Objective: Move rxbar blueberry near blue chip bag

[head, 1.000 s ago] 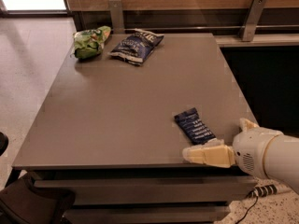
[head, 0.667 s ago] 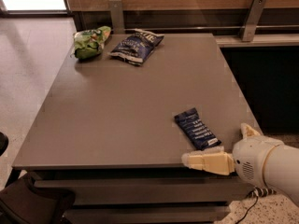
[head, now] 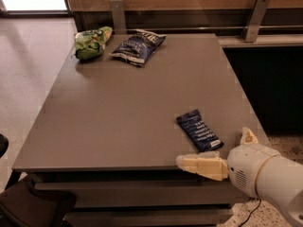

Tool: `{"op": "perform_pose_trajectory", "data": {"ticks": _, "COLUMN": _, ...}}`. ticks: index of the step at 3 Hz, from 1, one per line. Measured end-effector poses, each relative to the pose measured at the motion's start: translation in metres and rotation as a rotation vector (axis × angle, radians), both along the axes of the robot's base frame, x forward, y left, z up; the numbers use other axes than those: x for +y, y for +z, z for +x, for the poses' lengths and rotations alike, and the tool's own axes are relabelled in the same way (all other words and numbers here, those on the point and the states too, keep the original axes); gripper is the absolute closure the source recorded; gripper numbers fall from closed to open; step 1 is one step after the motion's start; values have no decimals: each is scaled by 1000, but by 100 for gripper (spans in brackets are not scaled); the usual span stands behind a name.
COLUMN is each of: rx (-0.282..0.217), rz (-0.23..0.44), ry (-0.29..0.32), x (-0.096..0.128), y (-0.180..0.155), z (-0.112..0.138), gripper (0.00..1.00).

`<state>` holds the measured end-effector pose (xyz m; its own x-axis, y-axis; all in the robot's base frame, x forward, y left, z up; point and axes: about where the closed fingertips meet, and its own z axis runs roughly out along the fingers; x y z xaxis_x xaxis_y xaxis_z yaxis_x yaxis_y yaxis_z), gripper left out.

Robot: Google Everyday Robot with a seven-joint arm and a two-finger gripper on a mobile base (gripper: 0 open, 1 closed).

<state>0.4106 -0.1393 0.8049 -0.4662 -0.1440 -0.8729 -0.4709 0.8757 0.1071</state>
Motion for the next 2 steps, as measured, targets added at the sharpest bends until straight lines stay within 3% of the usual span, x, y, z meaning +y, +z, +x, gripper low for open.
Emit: {"op": "perform_pose_trajectory", "data": {"ticks": 2, "rx": -20, "rz": -6, "ry": -5, "x": 3, "y": 2, "z": 3, "gripper": 0}}
